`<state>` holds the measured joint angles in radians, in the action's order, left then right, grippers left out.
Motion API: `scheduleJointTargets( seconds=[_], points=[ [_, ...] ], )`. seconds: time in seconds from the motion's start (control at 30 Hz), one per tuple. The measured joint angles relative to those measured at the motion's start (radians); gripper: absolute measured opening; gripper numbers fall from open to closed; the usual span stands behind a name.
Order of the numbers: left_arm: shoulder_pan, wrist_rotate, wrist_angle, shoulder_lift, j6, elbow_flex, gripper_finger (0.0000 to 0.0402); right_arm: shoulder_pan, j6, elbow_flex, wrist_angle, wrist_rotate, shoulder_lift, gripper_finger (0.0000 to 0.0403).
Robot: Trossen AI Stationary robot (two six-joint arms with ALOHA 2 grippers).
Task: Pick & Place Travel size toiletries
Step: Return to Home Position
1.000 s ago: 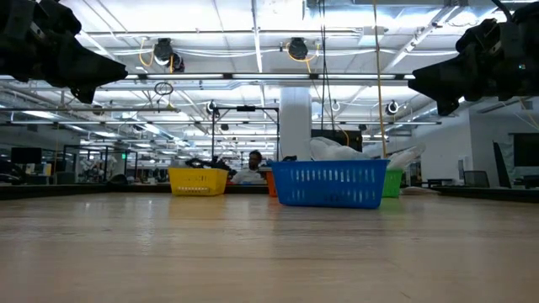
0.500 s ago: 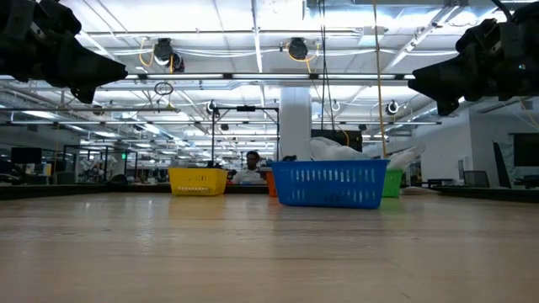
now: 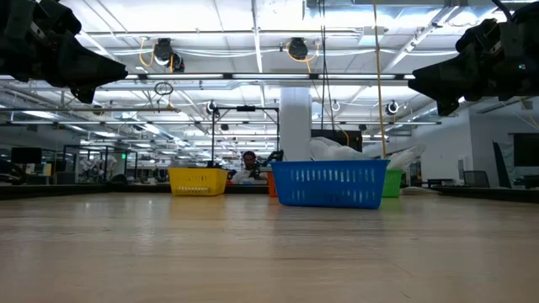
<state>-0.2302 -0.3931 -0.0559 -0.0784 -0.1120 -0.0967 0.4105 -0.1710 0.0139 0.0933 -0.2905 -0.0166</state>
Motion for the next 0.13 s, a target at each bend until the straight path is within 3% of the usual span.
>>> scheduleJointTargets(
  seconds=[0.13],
  points=[
    [0.0, 0.0, 0.0, 0.0, 0.0, 0.0, 0.0051, 0.0, 0.0, 0.0, 0.0, 0.0, 0.0, 0.0125]
  ],
)
